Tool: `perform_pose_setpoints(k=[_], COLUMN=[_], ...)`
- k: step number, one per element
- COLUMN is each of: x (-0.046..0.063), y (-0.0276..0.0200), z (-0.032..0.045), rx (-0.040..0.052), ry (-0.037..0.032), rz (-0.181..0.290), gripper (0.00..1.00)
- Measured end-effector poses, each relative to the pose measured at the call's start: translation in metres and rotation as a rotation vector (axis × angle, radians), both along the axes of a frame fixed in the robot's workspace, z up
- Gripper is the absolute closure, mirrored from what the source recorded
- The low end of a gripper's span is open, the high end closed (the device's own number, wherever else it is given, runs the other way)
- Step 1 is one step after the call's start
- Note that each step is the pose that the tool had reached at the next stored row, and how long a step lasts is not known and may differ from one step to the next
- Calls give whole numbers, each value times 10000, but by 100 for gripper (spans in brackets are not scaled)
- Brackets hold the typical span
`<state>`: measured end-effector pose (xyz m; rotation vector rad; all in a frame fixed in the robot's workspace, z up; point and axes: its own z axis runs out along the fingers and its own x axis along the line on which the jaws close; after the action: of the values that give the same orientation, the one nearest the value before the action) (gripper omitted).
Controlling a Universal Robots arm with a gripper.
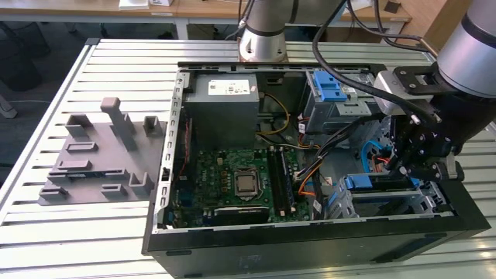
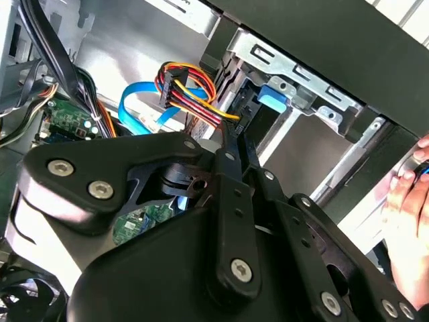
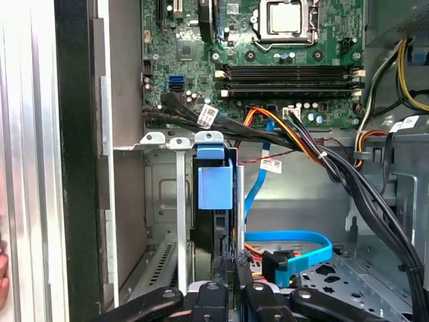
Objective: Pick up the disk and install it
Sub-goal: 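Insert the first disk wire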
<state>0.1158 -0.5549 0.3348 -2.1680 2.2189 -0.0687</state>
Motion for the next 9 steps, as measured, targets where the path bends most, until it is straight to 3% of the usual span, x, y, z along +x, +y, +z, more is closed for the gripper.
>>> perform_pose_setpoints(k=[5,9], x=[-9,-27], y=[-1,-2], z=[-8,-11], rx=[12,14], ry=[-87,-106], rz=[72,269], gripper=[84,84])
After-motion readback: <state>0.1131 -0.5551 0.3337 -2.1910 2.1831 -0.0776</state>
